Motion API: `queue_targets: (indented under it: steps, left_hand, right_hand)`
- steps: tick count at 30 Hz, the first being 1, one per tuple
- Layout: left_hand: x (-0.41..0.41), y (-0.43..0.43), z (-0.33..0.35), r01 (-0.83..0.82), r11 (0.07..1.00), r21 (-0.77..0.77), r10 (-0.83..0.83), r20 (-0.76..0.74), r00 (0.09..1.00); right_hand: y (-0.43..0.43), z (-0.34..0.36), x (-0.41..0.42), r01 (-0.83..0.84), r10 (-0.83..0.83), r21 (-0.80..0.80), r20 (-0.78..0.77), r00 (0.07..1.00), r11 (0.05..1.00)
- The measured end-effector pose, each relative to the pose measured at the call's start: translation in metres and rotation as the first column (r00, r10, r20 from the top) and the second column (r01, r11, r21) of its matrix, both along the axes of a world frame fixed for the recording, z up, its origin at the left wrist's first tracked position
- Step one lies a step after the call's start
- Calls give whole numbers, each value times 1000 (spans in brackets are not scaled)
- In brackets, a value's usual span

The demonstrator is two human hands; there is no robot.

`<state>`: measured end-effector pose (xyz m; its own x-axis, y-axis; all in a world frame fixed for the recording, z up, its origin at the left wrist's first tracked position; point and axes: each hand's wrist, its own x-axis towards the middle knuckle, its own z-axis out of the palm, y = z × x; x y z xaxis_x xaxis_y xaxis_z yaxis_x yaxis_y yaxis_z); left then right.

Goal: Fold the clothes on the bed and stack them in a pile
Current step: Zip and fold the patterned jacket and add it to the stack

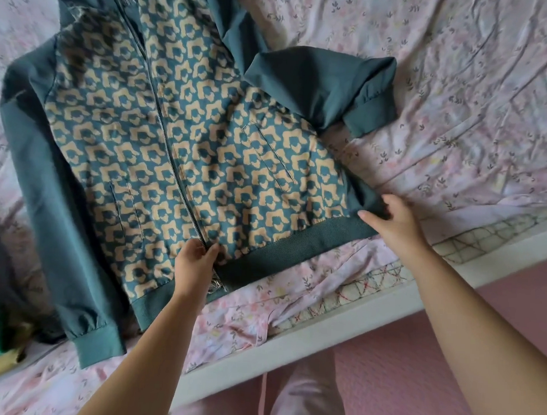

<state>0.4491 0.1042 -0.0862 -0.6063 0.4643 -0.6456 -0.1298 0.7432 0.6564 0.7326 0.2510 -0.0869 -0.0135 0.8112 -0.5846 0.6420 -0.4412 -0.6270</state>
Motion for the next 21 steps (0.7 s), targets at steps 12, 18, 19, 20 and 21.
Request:
queue_targets:
  steps: [12, 18, 19, 20, 21]
  left_hand:
    - [-26, 22, -2, 3, 996, -89, 3, 68, 998]
    - [-48, 66, 1, -55, 998, -16, 55, -5, 998]
    - [-52, 72, 1, -62, 998, -5, 62, -41, 997]
    - [-57, 77, 0, -61, 998, -1, 60, -67, 996]
    - [-60, 82, 0, -47, 999, -6, 46, -71, 996]
  right_hand:
    - [36, 30, -37, -149, 158, -76, 143, 977, 986]
    - [67, 14, -127, -192, 194, 101, -7, 981, 976]
    - [75, 11, -132, -174, 170, 179, 36, 985, 968]
    - [83, 8, -133, -150, 133, 252, 84, 988, 956]
    - [93, 5, -129, -126, 91, 300, 127, 988, 946]
